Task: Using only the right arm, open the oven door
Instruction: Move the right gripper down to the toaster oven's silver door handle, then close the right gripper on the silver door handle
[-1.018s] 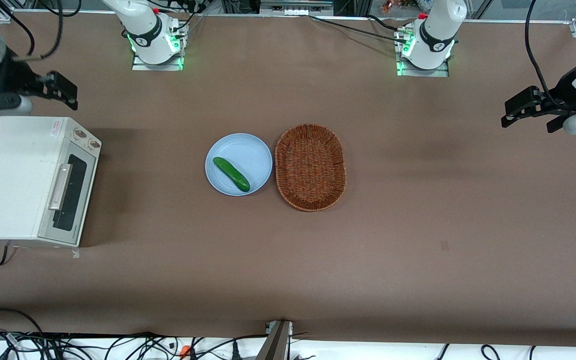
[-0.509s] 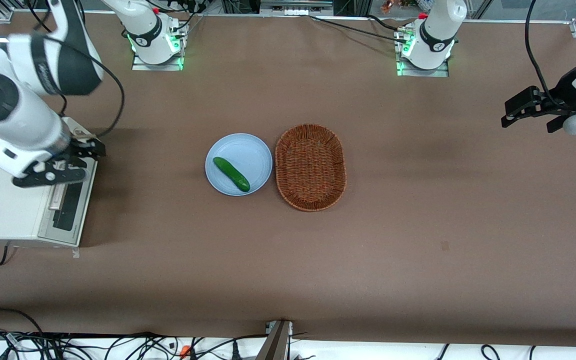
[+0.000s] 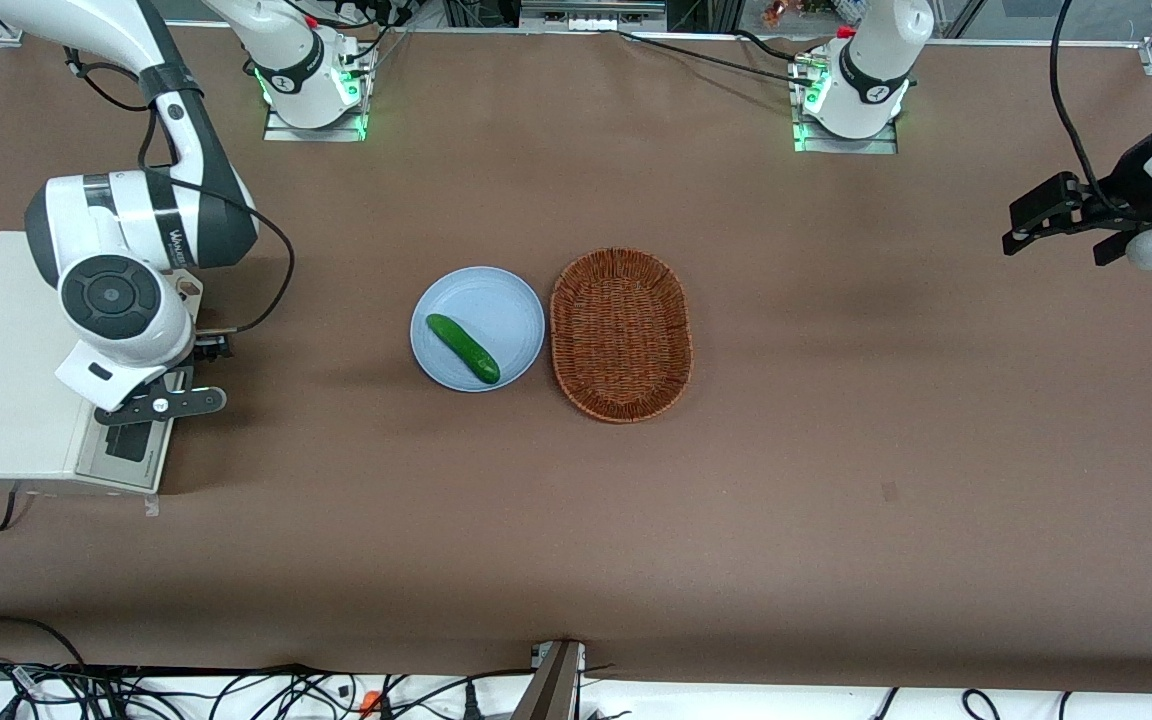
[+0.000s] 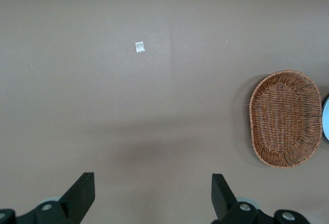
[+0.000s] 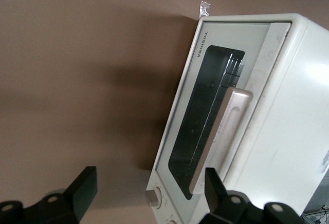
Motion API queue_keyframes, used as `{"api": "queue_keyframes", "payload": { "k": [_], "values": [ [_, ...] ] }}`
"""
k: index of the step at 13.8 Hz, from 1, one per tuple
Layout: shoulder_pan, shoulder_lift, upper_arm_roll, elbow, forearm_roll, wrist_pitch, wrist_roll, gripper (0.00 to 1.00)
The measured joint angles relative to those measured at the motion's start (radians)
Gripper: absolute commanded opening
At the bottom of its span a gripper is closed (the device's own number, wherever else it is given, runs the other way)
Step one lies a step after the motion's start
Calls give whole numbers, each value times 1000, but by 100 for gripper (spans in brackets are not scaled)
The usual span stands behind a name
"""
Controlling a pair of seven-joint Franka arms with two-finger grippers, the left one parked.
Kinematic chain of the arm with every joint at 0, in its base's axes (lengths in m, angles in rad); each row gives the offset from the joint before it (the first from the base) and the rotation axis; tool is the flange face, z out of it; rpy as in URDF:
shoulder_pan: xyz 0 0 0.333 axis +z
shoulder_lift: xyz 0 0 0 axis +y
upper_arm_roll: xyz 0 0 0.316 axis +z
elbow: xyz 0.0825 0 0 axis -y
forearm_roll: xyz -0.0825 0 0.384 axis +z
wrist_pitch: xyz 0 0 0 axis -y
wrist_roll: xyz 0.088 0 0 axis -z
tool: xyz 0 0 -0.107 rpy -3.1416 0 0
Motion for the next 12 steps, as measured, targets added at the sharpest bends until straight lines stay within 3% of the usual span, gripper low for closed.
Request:
{"api": "queue_keyframes", "payload": {
  "k": [2, 7, 9, 12],
  "values": [
    [-26, -1, -1, 9, 0, 0, -39, 44],
    [-126, 0, -3, 12, 1, 46, -179, 12],
    [-137, 3, -3, 10, 1, 55, -188, 3],
    [-136, 15, 0, 5, 1, 70, -188, 2]
  ]
}}
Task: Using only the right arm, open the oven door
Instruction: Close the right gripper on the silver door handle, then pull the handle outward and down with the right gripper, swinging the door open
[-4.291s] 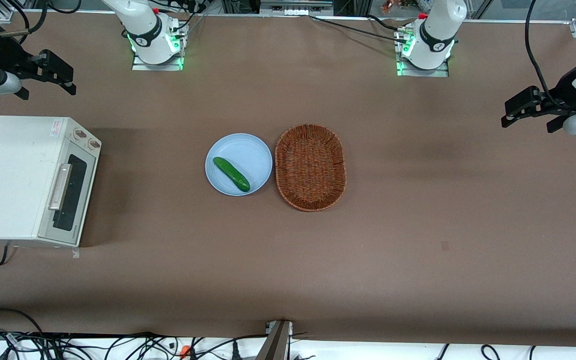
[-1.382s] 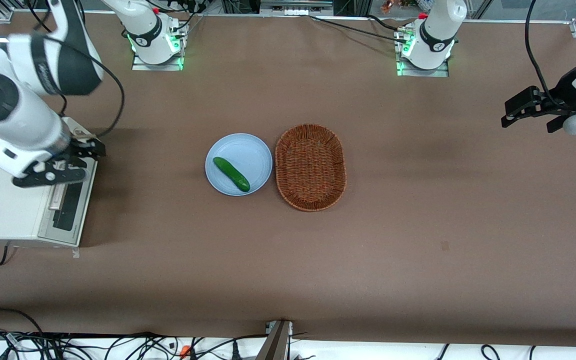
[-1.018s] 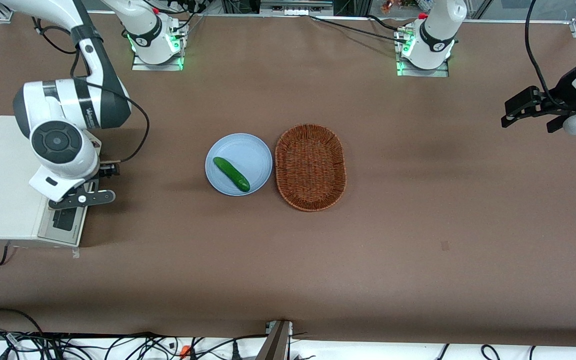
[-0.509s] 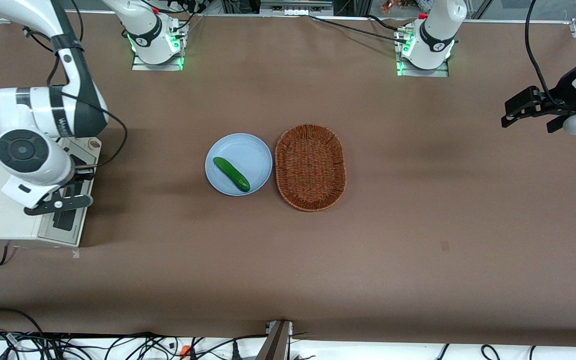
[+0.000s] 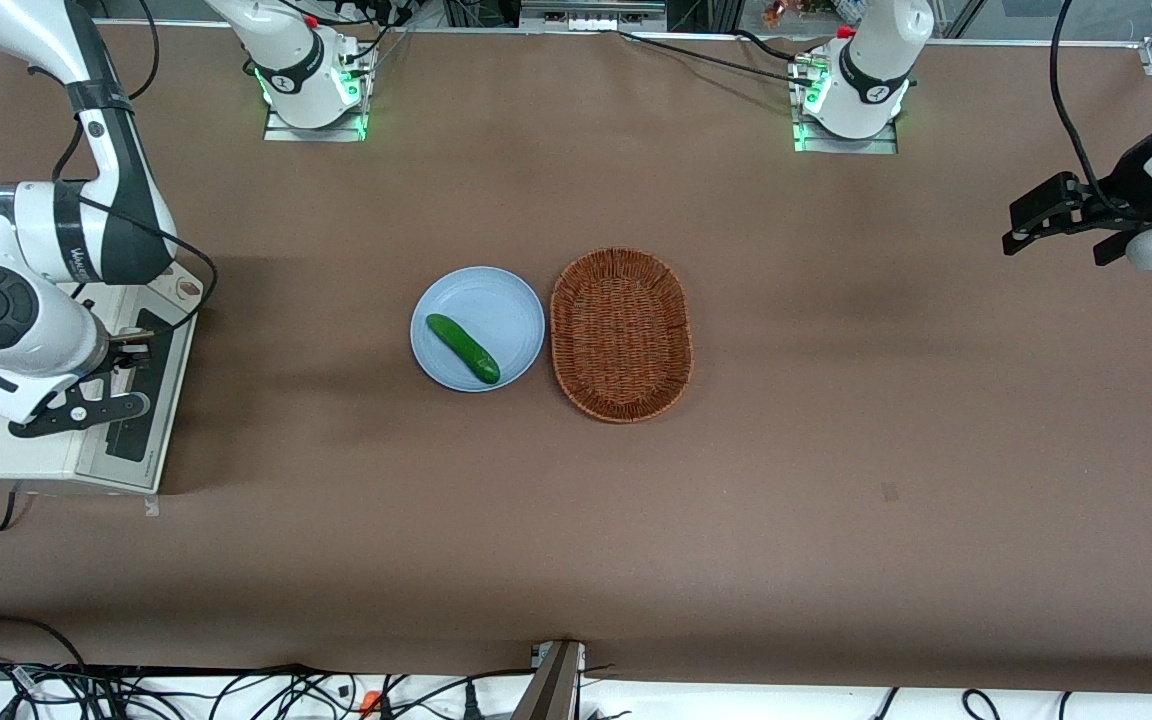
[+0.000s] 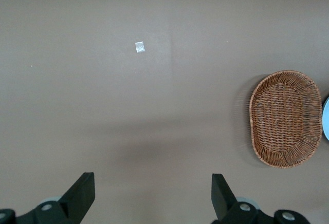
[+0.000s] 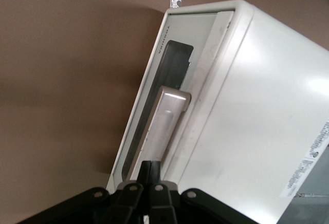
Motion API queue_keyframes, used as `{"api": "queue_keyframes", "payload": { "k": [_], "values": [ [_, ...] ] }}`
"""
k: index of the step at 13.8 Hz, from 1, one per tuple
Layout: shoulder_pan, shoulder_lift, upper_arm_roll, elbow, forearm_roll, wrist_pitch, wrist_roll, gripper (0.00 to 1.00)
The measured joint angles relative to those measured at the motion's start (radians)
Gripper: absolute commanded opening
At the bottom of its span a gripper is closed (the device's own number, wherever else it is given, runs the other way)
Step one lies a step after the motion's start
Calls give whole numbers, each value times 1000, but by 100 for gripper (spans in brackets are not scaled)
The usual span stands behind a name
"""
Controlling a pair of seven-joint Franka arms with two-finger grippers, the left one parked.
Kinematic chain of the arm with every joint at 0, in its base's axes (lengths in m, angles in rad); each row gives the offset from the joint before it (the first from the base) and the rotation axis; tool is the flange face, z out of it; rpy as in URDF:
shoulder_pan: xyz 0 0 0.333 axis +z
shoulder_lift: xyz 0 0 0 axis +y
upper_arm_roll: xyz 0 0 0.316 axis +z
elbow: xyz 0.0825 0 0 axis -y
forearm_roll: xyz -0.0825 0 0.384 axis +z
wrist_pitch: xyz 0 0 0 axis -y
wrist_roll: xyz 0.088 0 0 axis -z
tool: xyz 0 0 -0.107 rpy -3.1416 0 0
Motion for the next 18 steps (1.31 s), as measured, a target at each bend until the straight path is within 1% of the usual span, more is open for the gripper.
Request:
{"api": "queue_keyframes", "payload": {
  "k": [4, 13, 18],
  "values": [
    [-9, 24, -1, -7, 0, 40, 0, 1],
    [-15, 28, -1, -9, 1, 46, -1, 1],
    [-19, 28, -1, -13, 53, 63, -1, 1]
  ]
}}
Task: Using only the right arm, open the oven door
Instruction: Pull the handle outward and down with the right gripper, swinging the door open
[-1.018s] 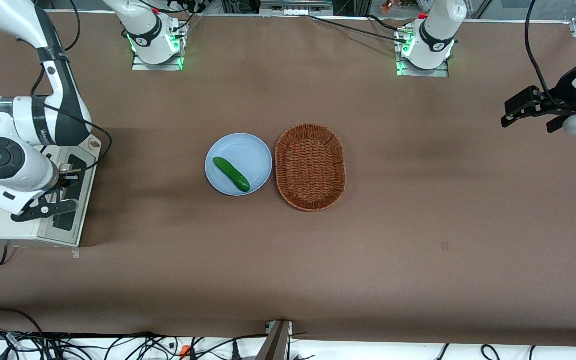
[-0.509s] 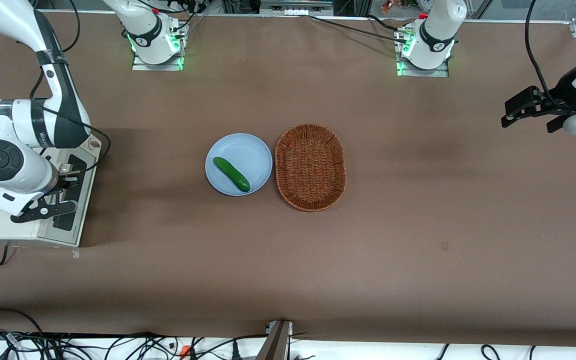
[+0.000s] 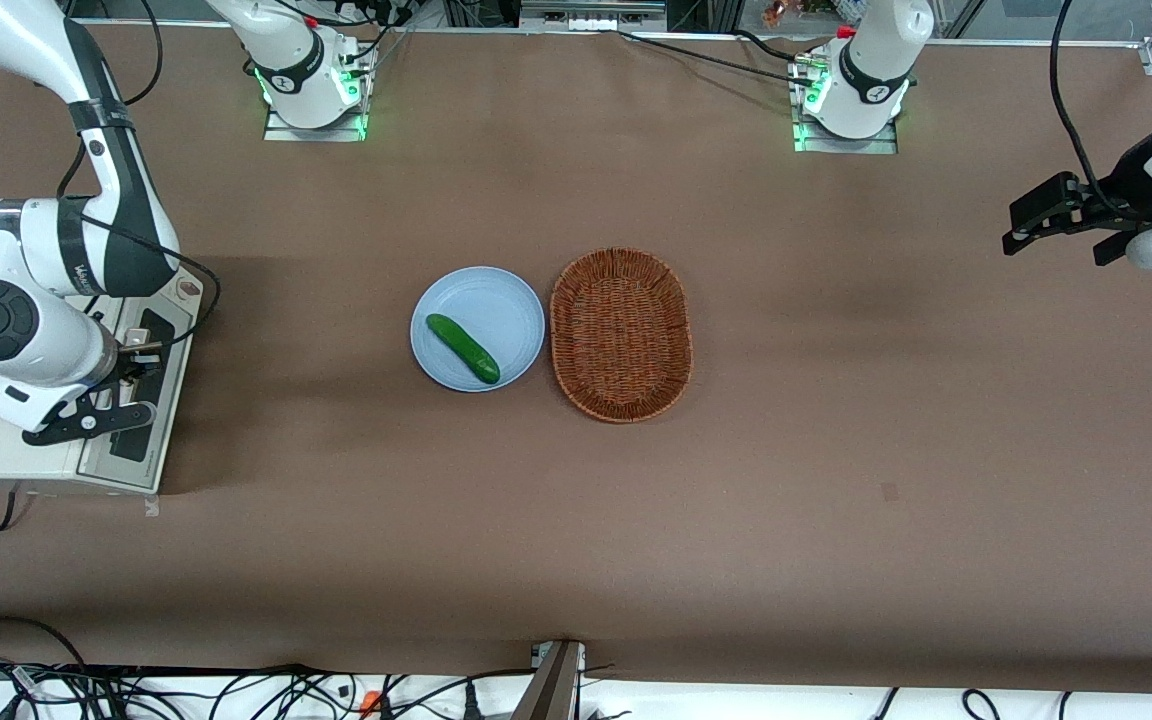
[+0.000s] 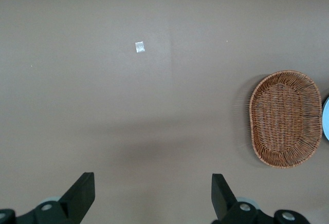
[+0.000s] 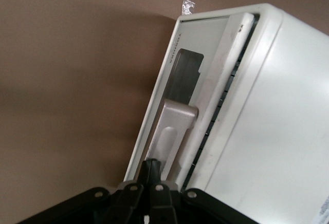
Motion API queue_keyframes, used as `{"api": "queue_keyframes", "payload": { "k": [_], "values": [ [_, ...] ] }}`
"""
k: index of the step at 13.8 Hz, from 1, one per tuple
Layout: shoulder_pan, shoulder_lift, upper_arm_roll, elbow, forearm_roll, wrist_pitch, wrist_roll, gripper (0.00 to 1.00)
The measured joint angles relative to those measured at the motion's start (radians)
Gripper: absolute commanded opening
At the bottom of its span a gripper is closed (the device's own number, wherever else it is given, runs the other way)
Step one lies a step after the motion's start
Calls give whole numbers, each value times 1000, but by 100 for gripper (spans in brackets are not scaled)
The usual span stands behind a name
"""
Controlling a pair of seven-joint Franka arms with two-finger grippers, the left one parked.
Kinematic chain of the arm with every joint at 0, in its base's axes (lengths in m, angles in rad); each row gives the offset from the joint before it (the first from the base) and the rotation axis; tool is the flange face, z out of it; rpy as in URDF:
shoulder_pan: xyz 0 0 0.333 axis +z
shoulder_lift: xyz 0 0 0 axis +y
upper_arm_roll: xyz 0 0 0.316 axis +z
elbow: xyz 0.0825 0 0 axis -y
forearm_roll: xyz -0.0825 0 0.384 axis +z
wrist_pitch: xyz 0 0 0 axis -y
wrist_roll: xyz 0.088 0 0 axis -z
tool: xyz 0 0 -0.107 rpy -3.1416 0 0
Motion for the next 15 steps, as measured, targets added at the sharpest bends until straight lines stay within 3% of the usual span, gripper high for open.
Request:
{"api": "queue_keyframes", "payload": {
  "k": [4, 13, 15],
  "values": [
    [4, 6, 4, -3, 82, 19, 8, 1],
    [111, 120, 14, 8, 110, 121, 290, 5],
    [134, 125, 13, 42, 168, 114, 324, 6]
  ]
}}
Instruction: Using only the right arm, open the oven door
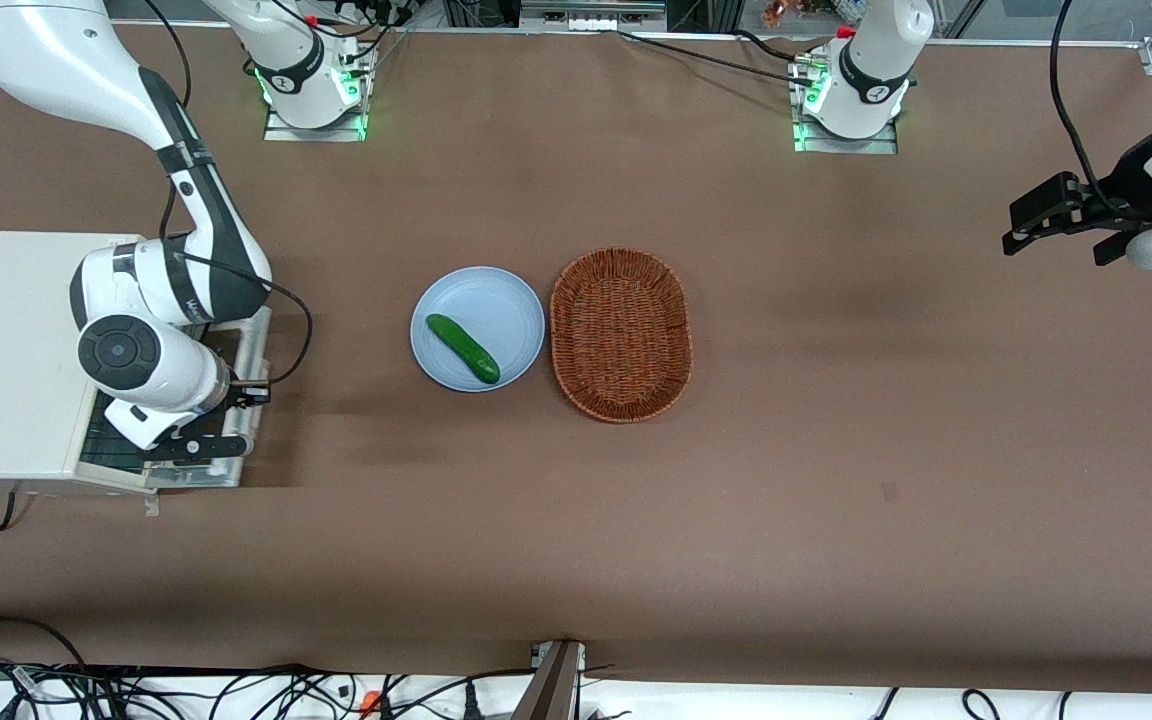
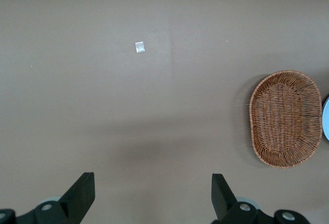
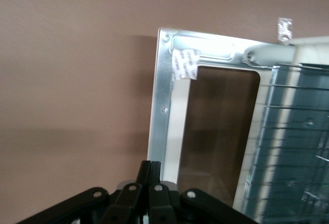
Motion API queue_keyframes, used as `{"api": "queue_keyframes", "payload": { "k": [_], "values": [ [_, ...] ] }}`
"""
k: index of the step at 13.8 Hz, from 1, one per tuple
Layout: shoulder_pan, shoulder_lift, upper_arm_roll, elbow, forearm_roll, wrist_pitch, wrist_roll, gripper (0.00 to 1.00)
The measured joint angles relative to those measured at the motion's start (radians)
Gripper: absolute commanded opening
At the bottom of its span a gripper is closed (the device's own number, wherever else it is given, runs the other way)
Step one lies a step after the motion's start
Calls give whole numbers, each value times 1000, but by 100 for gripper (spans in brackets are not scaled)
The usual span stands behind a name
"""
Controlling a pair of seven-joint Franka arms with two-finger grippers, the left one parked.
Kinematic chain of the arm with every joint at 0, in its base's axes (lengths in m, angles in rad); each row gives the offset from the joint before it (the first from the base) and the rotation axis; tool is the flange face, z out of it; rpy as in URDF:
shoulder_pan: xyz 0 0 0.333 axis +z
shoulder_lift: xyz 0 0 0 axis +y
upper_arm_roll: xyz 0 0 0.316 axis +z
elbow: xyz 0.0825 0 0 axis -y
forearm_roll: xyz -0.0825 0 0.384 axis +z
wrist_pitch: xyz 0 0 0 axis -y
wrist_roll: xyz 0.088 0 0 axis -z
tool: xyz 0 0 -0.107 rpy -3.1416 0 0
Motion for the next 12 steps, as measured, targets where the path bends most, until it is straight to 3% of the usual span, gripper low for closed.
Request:
{"api": "queue_keyframes", "payload": {
  "k": [2, 6, 8, 9, 12],
  "values": [
    [19, -5, 0, 51, 69, -46, 9, 8],
    [22, -62, -4, 119, 91, -151, 10, 34],
    [22, -142, -5, 121, 110, -220, 10, 73],
    [22, -189, -4, 119, 129, -252, 10, 99],
    [23, -335, -3, 95, 185, -316, 8, 100]
  ]
}}
